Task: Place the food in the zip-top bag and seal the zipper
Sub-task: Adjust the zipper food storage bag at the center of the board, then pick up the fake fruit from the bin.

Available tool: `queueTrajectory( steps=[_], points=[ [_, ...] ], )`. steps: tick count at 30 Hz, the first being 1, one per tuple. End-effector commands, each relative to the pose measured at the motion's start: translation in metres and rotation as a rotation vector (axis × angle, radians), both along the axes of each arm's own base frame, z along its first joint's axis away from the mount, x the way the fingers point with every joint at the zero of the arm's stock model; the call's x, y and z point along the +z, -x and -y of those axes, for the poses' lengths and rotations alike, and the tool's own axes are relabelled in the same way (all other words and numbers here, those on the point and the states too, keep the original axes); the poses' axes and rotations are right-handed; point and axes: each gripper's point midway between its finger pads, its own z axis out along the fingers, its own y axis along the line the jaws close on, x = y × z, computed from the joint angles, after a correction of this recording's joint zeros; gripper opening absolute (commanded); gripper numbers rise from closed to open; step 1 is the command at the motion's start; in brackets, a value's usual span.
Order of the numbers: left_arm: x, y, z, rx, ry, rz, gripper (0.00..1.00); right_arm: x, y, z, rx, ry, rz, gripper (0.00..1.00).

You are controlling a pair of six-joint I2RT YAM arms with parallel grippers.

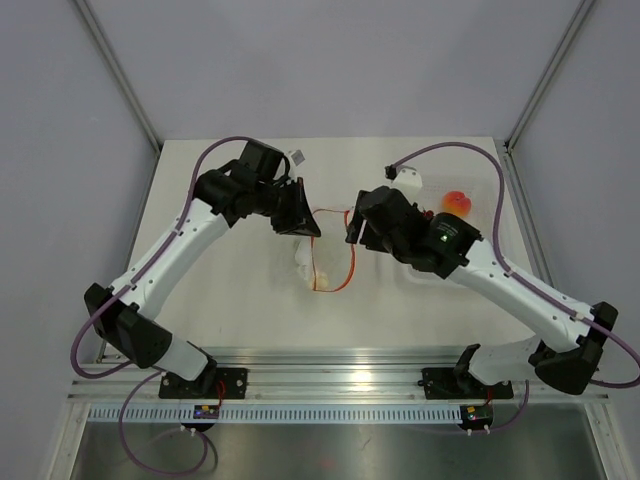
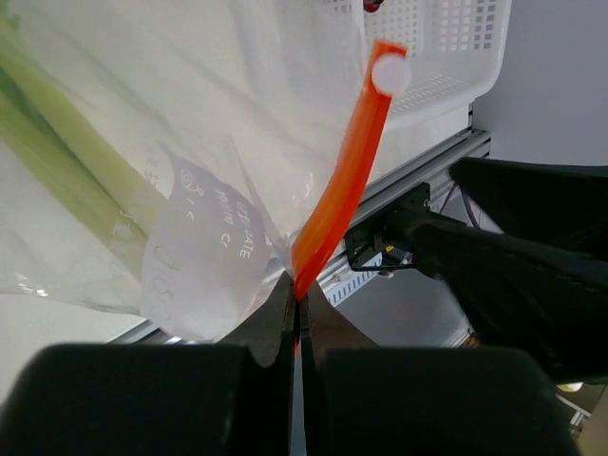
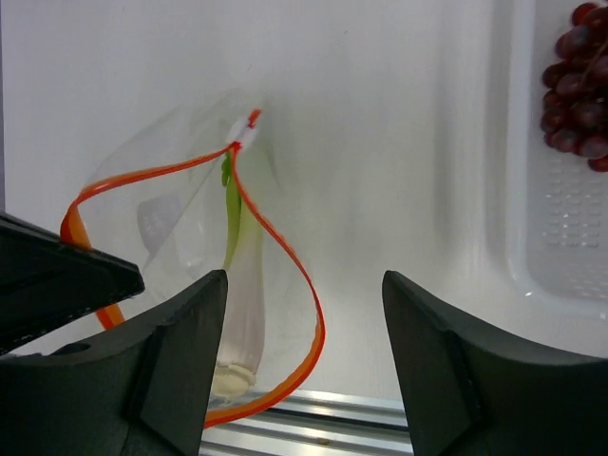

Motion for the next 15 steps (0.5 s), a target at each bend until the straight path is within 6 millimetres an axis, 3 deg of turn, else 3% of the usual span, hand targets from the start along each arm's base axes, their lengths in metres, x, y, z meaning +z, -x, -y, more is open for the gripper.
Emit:
queueTrajectory(
  steps=[1,2,3,4,5,6,7,11,15],
  points=[
    [0.027,-0.008,0.014,-0.019,0.098,0.043,0.0,0.038,-0.01,0.06,-0.12,0.048,0.096,0.74],
    [0.028,-0.009,0.014,-0.016,0.097,0.049,0.0,0.042,-0.01,0.076,-0.145,0.044,0.102,0.74],
    [0.029,-0.01,0.014,-0.014,0.097,0.053,0.0,0.029,-0.011,0.085,-0.147,0.055,0.07,0.74],
    [0.028,-0.011,0.014,-0.011,0.093,0.05,0.0,0.023,-0.023,0.116,-0.213,0.08,0.059,0.74],
    [0.028,-0.013,0.013,-0.003,0.087,0.056,0.0,0.019,-0.026,0.13,-0.231,0.082,0.055,0.74],
    [0.028,-0.013,0.013,-0.001,0.087,0.055,0.0,0.002,-0.03,0.137,-0.228,0.074,0.013,0.74],
    [0.027,-0.016,0.014,0.003,0.086,0.055,0.0,-0.007,-0.039,0.161,-0.273,0.089,-0.013,0.74],
    [0.02,-0.022,0.019,0.012,0.085,0.034,0.0,-0.045,-0.066,0.184,-0.262,0.067,-0.108,0.77],
    [0.015,-0.026,0.024,0.012,0.092,0.014,0.0,-0.075,-0.089,0.183,-0.186,0.066,-0.198,0.85]
  ],
)
